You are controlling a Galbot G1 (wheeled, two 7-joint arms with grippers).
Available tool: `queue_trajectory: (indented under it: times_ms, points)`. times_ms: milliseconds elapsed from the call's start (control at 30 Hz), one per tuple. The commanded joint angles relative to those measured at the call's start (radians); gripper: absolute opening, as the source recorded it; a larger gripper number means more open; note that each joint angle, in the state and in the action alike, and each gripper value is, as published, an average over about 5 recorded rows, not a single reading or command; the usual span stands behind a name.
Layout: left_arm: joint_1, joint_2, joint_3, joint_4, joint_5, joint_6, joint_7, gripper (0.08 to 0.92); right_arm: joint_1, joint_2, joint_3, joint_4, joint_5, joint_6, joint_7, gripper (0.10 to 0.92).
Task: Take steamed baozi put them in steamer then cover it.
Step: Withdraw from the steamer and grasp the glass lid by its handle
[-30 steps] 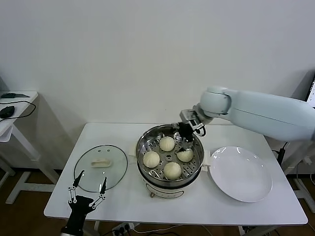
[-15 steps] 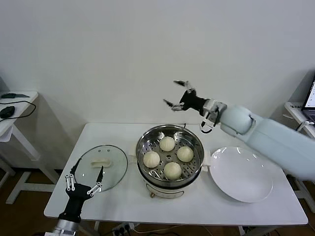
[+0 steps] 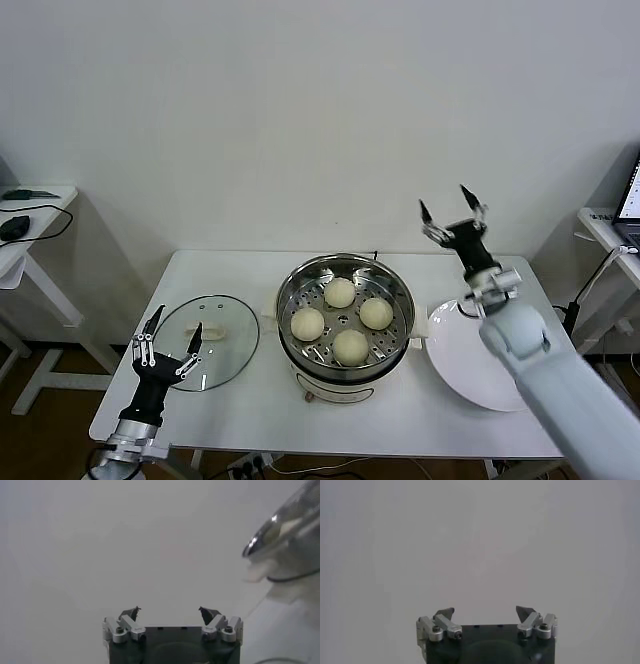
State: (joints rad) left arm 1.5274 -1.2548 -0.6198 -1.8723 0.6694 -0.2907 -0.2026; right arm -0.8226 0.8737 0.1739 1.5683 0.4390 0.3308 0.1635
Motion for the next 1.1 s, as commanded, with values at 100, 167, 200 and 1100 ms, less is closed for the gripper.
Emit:
queue_trajectory:
  times_ms: [100,167,200,1100]
  points:
    - [-0.089,-0.001,0.02,0.228,0.436,0.071,-0.076,0.823,-0.501,0.316,0.395,0.034,-0.162,0.139,0.032,0.823]
    - [-0.102,-0.007,0.026,0.279,0.509,0.094,-0.101,0.823,-0.508,0.344,0.401,0.042,-0.182,0.139,0.031,0.823]
    - [-0.108,-0.009,0.03,0.301,0.531,0.105,-0.111,0.823,-0.51,0.352,0.402,0.045,-0.189,0.137,0.031,0.823]
    - [-0.267,-0.031,0.089,0.441,0.634,0.204,-0.124,0.823,-0.479,0.349,0.406,0.007,-0.224,0.087,0.024,0.823]
